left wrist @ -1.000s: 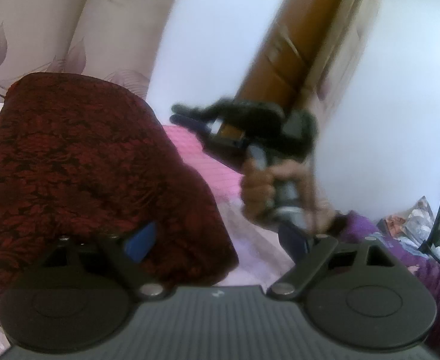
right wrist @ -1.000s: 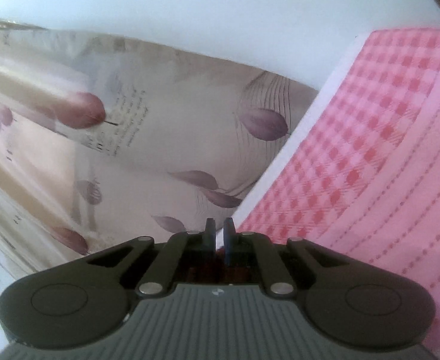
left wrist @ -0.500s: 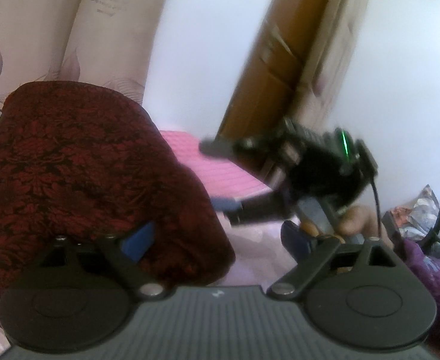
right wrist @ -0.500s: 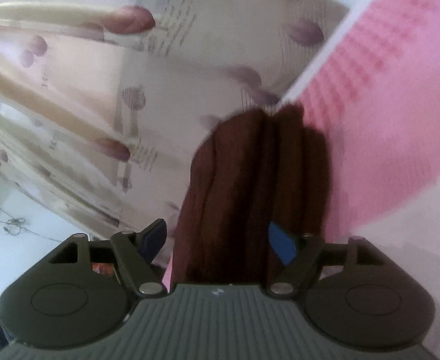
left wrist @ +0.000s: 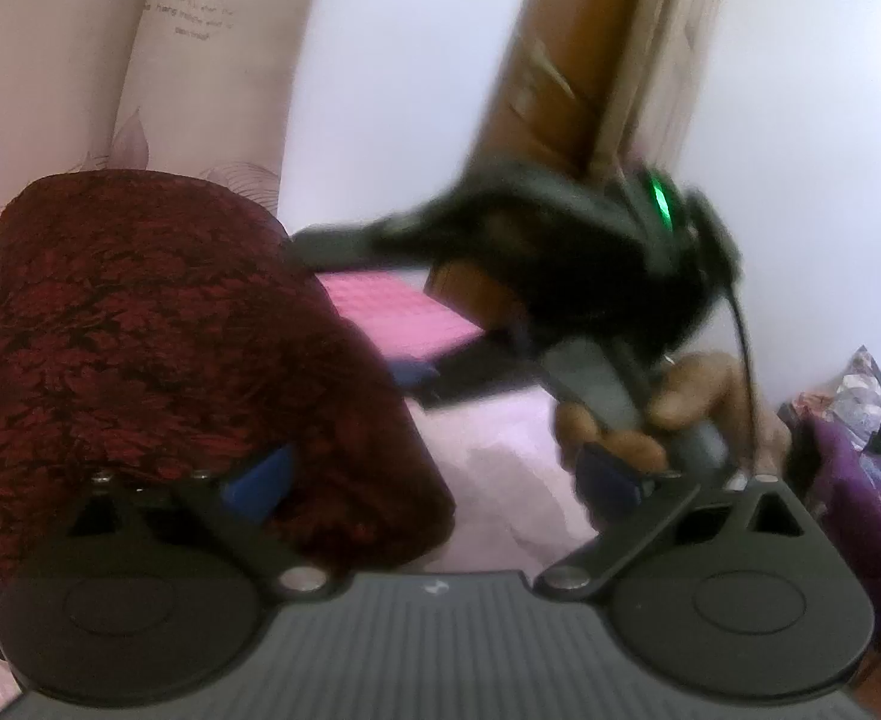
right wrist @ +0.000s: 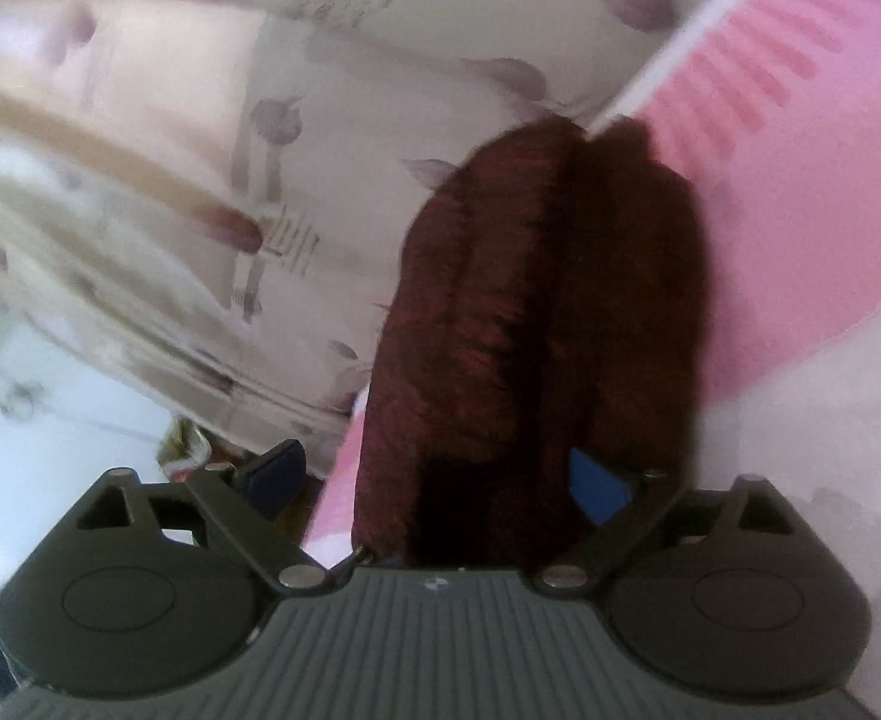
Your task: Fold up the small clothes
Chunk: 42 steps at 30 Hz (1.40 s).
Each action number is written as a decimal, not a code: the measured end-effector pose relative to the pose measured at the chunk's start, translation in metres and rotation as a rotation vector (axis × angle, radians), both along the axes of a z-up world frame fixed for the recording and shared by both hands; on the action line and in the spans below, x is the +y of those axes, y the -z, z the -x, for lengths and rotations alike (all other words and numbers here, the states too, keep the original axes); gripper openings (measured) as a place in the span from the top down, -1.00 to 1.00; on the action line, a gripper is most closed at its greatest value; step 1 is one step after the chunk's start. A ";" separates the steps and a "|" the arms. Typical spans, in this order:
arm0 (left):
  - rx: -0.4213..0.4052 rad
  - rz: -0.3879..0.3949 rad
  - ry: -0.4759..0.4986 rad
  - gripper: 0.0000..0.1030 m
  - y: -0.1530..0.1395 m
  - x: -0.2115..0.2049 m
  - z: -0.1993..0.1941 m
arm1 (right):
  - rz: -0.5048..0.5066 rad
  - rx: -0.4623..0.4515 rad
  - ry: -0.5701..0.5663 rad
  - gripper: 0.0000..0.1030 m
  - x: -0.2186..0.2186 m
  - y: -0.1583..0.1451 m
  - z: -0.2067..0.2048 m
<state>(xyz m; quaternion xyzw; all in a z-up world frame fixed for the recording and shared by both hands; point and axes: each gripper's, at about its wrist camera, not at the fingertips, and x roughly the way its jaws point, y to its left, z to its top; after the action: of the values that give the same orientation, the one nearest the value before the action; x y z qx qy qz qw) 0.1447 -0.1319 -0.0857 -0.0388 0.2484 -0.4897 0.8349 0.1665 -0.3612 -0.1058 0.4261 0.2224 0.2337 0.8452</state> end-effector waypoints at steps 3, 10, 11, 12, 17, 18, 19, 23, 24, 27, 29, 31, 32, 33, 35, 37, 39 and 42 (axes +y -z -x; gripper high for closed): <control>0.021 0.006 0.003 -0.96 -0.002 0.004 -0.003 | 0.124 0.017 -0.006 0.17 0.008 -0.007 -0.017; 0.061 0.235 -0.059 -0.97 -0.038 0.049 -0.006 | 0.213 -0.145 0.093 0.44 -0.006 -0.030 0.006; 0.046 0.252 -0.081 -0.97 -0.042 0.054 -0.007 | 0.208 -0.165 0.111 0.44 -0.012 -0.034 0.012; 0.035 0.251 -0.099 -0.97 -0.045 0.056 -0.011 | 0.195 -0.177 0.123 0.44 -0.019 -0.035 0.016; 0.096 0.212 -0.135 -0.97 -0.031 0.054 -0.030 | 0.104 -0.076 0.143 0.45 -0.032 0.008 0.017; 0.097 0.196 -0.143 -0.97 -0.027 0.051 -0.032 | 0.064 -0.060 0.149 0.45 -0.033 0.020 0.017; 0.094 0.163 -0.163 -0.96 -0.021 0.046 -0.034 | 0.032 -0.055 0.157 0.45 -0.032 0.029 0.018; 0.036 0.087 -0.157 -0.96 -0.012 0.038 -0.033 | -0.067 -0.070 0.173 0.42 -0.033 0.045 0.021; 0.013 0.065 -0.154 -0.96 -0.012 0.036 -0.030 | -0.090 -0.073 0.175 0.33 -0.034 0.046 0.023; -0.024 0.037 -0.151 -0.96 -0.011 0.035 -0.030 | -0.139 -0.083 0.209 0.20 -0.041 0.043 0.040; -0.016 0.044 -0.151 -0.96 -0.009 0.037 -0.033 | -0.111 -0.109 0.212 0.17 -0.041 0.034 0.059; -0.003 0.063 -0.152 -0.96 -0.009 0.038 -0.033 | -0.034 -0.118 0.218 0.12 -0.032 0.023 0.079; 0.000 0.069 -0.152 -0.96 -0.009 0.038 -0.033 | 0.008 -0.122 0.216 0.07 -0.025 0.018 0.087; 0.002 0.071 -0.153 -0.96 -0.009 0.038 -0.033 | 0.038 -0.120 0.211 -0.02 -0.020 0.015 0.092; 0.006 0.081 -0.159 -0.96 -0.011 0.040 -0.031 | 0.113 -0.091 0.215 -0.03 -0.006 0.012 0.098; 0.026 0.121 -0.182 -0.96 -0.014 0.045 -0.029 | 0.178 -0.076 0.186 0.23 0.004 0.016 0.097; 0.047 0.180 -0.191 -0.96 -0.022 0.048 -0.028 | 0.191 -0.015 0.180 0.53 0.010 0.027 0.094; 0.011 0.153 -0.174 -0.97 -0.030 0.036 -0.028 | 0.163 0.005 0.185 0.54 0.009 0.040 0.095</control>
<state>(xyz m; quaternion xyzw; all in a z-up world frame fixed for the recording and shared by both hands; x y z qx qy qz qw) 0.1726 -0.0956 -0.0555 -0.1264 0.2104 -0.4327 0.8675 0.0715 -0.3521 -0.1457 0.3754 0.2023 0.1350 0.8944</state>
